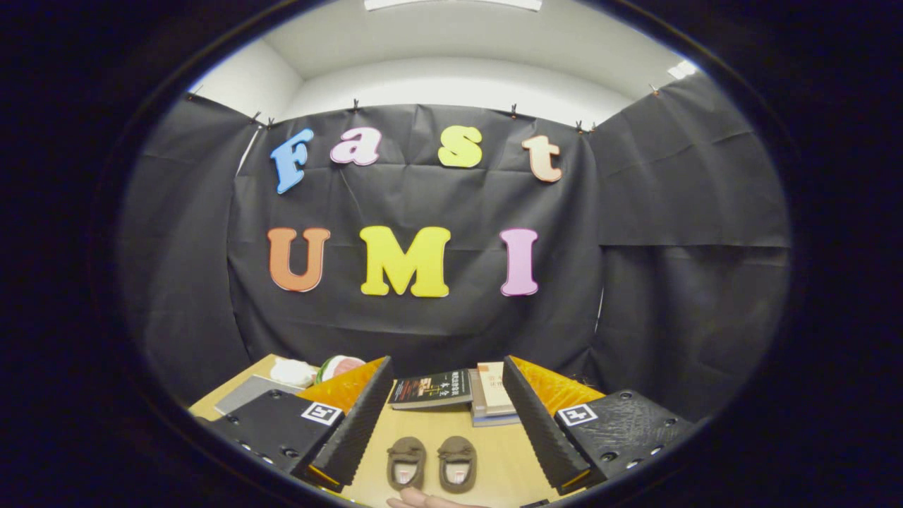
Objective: Open the storage box then place both shoes into the box .Put the left shoe in first, then the right shoe, with the right side of both shoes facing outward in a uniform manner.
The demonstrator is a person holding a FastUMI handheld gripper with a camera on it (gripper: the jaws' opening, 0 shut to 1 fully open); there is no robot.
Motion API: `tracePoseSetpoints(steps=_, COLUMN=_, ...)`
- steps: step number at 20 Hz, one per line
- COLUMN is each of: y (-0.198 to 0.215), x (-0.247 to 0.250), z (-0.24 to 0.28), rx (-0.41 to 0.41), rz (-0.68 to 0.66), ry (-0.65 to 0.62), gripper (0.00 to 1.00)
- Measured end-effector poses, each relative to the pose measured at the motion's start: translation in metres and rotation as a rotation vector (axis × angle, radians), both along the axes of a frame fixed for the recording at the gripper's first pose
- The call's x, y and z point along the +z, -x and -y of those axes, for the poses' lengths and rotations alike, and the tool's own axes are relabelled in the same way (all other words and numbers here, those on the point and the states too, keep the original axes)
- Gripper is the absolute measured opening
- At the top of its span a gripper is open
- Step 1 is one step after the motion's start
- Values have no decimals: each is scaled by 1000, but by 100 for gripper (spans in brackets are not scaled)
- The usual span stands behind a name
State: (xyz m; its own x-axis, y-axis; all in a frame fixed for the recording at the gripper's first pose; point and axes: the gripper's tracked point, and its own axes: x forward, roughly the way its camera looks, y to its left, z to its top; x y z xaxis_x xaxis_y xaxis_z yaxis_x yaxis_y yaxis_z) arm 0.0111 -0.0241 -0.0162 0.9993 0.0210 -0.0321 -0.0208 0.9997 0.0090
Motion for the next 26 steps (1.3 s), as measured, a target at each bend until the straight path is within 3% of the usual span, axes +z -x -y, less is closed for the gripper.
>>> tracePoseSetpoints(steps=11, y=-43, x=-49, z=2, rx=30, rz=-73, ry=25, gripper=95)
tracePoseSetpoints(steps=17, y=-82, x=-104, z=-40, rx=146, rz=-188, ry=-38, gripper=95)
tracePoseSetpoints(steps=21, y=-97, x=-142, z=-109, rx=345, rz=-303, ry=-159, gripper=95)
tracePoseSetpoints(steps=26, y=-93, x=-217, z=-204, rx=613, rz=-582, ry=-280, gripper=95)
